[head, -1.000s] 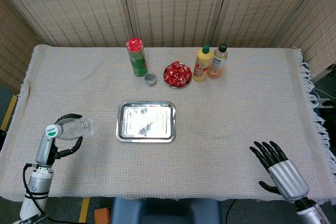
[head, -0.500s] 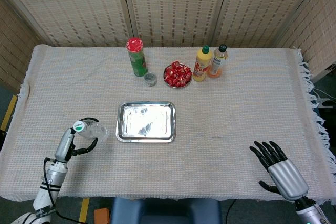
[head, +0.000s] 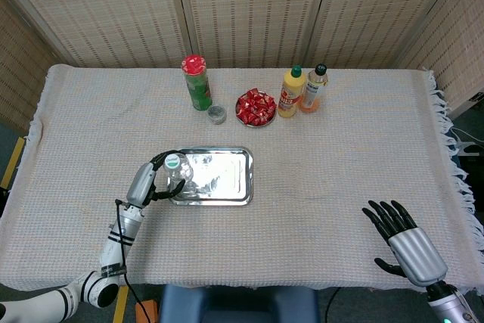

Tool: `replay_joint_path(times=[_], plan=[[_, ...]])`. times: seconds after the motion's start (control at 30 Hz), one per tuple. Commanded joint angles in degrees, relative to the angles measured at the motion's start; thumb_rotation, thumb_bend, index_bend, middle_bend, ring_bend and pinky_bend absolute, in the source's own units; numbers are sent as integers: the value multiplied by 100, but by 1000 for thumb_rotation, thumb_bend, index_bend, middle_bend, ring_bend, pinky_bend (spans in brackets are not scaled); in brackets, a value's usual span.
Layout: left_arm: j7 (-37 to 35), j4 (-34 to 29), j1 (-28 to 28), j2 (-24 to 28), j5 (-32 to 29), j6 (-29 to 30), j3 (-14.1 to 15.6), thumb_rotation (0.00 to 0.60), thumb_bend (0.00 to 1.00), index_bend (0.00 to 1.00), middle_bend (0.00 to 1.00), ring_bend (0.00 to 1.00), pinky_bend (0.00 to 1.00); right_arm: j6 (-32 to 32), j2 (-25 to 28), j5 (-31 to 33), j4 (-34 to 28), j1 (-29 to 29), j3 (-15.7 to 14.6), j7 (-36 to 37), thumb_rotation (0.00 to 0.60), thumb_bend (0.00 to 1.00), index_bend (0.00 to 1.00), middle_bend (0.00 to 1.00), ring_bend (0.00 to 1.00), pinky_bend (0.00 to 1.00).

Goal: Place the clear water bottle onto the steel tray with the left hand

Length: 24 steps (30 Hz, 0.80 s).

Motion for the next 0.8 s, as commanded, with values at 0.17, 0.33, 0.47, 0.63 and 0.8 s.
replay_joint_path(times=[0.17,0.33,0.47,0.63,0.8], plan=[[31,559,-376,-633,-281,-310,-128,600,460,333,356,198,203,-24,9,0,-12,14,-5,29,600,55,0,0,0,0],[108,823,-437,-841,-408,-426,-94,600,460,315,341,183,188,85,31,-77,13,-17,-27,94,600,55,0,0,0,0],[145,943,-454,-893,-490,-519,-83,600,458,271,305,144,138,113,36,-102,29,-23,-34,126,600,55,0,0,0,0],[203,1097,-474,-905,-558,-661,-34,600,442,82,167,26,43,155,30,-132,51,-22,-23,141,600,55,0,0,0,0],[342,1043,-454,-807,-611,-756,22,600,393,0,1,0,15,188,-6,-170,89,-35,-32,136,600,55,0,0,0,0]])
